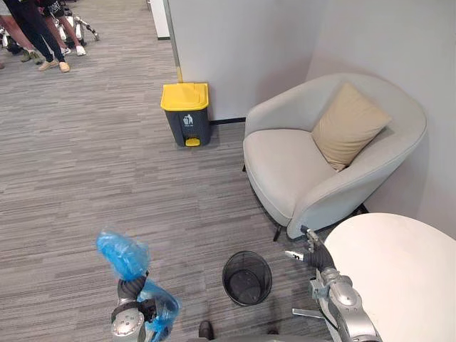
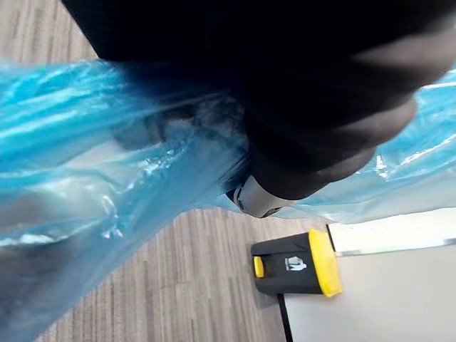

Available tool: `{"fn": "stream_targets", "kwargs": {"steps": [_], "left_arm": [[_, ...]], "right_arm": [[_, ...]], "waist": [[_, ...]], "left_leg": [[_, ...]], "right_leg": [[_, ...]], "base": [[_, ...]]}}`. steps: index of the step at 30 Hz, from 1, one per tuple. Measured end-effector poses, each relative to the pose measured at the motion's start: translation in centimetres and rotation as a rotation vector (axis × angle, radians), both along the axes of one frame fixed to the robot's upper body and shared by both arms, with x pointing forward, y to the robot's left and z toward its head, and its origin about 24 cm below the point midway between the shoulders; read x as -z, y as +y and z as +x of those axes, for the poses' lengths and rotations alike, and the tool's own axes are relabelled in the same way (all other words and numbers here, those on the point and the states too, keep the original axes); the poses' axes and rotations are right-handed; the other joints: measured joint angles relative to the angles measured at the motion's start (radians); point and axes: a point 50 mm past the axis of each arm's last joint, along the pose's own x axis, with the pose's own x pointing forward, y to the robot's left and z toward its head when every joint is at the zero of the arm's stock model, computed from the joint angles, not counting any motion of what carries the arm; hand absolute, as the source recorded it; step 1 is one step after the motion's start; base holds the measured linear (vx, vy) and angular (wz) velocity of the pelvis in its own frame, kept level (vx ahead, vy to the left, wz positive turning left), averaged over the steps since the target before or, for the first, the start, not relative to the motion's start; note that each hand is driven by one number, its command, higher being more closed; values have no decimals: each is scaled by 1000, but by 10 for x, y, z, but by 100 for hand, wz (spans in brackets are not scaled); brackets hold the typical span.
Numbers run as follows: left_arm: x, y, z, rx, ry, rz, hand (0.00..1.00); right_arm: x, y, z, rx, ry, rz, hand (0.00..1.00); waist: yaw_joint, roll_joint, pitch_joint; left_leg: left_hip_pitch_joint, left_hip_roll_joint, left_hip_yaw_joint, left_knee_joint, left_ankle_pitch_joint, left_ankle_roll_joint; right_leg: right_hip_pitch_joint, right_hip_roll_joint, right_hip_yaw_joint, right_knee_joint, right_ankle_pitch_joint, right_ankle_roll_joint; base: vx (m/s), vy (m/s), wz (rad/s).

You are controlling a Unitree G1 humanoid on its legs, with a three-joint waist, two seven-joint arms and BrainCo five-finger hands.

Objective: Gather rubbish on tea table into small bin, then transfer packed bag to large trash can.

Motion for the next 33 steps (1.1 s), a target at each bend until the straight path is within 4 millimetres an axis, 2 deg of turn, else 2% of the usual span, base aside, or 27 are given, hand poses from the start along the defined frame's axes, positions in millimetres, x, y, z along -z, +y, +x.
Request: {"fn": "stream_targets", "kwargs": {"steps": [11, 16, 22, 26, 33], "left_arm": [[15, -3, -10, 7, 74, -40, 100], [19, -7, -13, 19, 97, -53, 100], [24, -17, -13, 79, 119, -81, 100], [25, -21, -13, 109, 123, -93, 100], [25, -23, -11, 123, 118, -95, 100]], "right_arm": [[23, -3, -12, 16, 117, -1, 0], [27, -2, -15, 15, 139, -7, 0], [36, -1, -18, 8, 187, -20, 0], [37, -2, -18, 16, 189, -32, 0], [38, -2, -14, 10, 208, -58, 0]], "waist": [[0, 0, 16], [-1, -1, 35], [0, 1, 39], [0, 4, 44], [2, 7, 88]], "left_leg": [[12, 0, -6, 0, -4, -2], [18, 0, -6, 0, -4, -2], [25, 0, -5, 0, -6, -2], [32, 1, -2, 0, -8, -2], [30, 1, 36, 7, -9, 2]], "right_leg": [[14, 1, -6, 2, -8, -1], [20, 0, -6, 3, -13, -3], [24, 0, -5, 13, -13, -3], [24, -1, -1, 19, -23, 4], [-26, -4, 42, 79, -31, 0]], "base": [[9, -1, 2], [0, 0, 0], [0, 0, 0], [-1, 1, -2], [8, 14, -16]]}}
